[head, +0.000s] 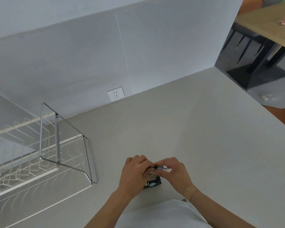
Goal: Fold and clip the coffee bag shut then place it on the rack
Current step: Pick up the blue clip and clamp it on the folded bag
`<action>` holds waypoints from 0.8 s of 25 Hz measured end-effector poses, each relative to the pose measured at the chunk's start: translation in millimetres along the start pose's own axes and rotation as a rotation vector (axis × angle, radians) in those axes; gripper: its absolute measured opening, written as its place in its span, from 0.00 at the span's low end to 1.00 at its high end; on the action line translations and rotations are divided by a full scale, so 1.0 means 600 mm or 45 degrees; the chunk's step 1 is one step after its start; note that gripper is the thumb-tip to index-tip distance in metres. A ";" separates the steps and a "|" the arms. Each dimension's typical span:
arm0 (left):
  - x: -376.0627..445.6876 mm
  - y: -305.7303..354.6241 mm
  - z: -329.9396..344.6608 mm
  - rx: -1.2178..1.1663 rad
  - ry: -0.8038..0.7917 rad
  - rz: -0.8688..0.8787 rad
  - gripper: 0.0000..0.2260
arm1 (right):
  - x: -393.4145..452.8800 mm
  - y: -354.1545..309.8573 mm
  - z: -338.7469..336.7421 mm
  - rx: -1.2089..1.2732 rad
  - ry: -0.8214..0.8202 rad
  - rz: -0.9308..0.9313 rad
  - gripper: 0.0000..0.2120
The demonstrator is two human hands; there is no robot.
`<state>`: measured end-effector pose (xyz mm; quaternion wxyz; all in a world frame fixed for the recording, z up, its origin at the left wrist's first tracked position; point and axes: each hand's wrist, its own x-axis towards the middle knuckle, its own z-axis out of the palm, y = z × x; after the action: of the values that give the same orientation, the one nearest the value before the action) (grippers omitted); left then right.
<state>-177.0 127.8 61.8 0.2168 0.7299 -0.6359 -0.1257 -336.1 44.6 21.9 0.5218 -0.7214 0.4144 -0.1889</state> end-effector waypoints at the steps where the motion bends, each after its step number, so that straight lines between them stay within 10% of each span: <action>1: -0.001 0.000 0.001 -0.002 0.006 0.002 0.04 | 0.000 0.000 0.002 0.023 0.017 0.011 0.09; 20: -0.016 -0.021 0.009 -0.168 0.041 -0.113 0.04 | 0.018 0.027 0.013 -0.168 -0.123 0.019 0.08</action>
<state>-169.9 137.5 50.2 0.2689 0.7434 -0.5897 -0.1650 -330.5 39.0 2.5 0.4939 -0.7593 0.4057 -0.1221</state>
